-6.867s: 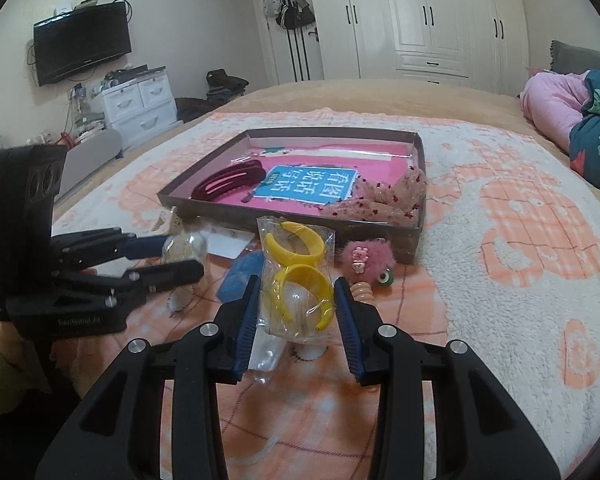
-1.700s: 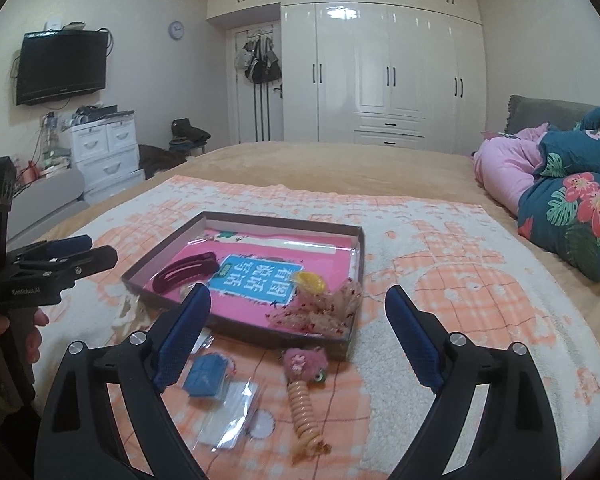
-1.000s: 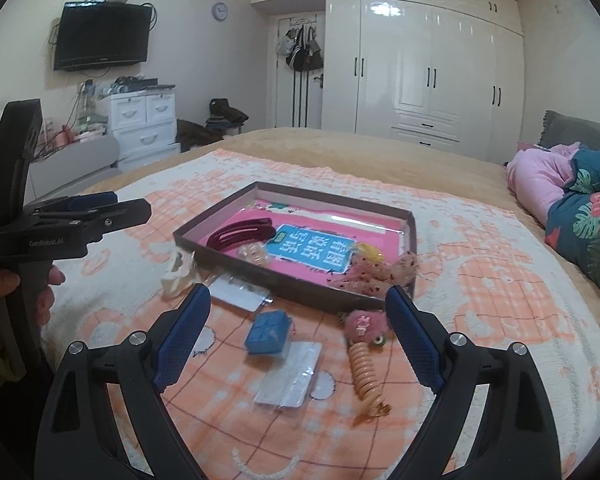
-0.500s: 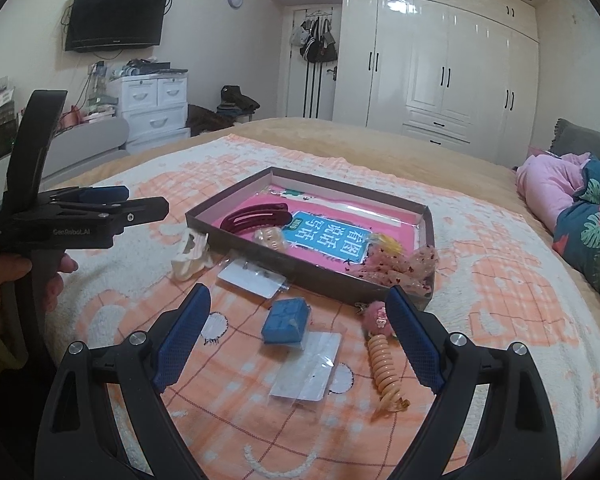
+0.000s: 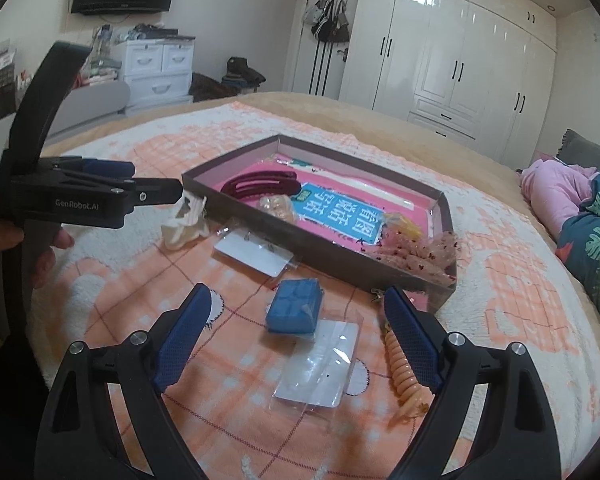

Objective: Organize jewelry
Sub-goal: 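Close the left tool on the white dotted claw clip while the right tool grasps the blue packet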

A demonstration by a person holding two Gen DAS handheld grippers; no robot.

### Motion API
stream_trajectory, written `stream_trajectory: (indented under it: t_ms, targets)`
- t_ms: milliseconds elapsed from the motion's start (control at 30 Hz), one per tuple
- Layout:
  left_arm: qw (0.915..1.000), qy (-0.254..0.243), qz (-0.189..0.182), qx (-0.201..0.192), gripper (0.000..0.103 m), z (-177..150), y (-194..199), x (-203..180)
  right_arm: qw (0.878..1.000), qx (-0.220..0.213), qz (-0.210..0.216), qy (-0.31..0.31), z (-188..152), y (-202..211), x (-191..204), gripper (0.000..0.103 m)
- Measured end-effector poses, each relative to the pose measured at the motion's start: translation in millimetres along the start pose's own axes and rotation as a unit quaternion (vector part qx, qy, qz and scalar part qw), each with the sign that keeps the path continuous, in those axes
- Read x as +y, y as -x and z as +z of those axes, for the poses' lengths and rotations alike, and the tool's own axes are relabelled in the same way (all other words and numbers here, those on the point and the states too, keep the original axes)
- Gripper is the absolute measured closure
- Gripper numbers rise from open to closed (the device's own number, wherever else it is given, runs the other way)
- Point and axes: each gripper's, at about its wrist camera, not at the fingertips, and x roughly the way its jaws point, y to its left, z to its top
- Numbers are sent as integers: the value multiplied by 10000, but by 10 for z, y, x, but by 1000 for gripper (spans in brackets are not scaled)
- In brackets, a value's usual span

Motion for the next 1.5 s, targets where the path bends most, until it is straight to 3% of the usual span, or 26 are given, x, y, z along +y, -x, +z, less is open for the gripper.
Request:
stream_trajectory:
  t_ms: [300, 533, 667, 833, 1100, 1200, 1500]
  targets:
    - [9991, 1, -72, 418, 12, -36, -283, -36, 9998, 205, -39, 6, 24, -196, 1, 19]
    - [9981, 231, -121, 562, 12, -34, -430, -27, 9988, 478, 18, -41, 4, -386, -6, 28]
    - [9975, 308, -161, 614, 12, -35, -481, -25, 9981, 609, 15, -68, 24, -490, -23, 43]
    - [9964, 438, -237, 684, 20, -48, -516, -6, 9965, 830, 77, 5, 2, -616, 24, 68]
    - [9955, 545, -239, 740, 39, -65, -534, 13, 9975, 540, 464, -11, 11, -477, 91, 71]
    - [9950, 586, -192, 787, 53, -73, -533, 42, 9978, 436, 488, 51, 20, -418, 131, 71]
    - [9954, 483, -197, 802, 68, -78, -433, -6, 9979, 170, 623, 35, 19, -236, 167, 72]
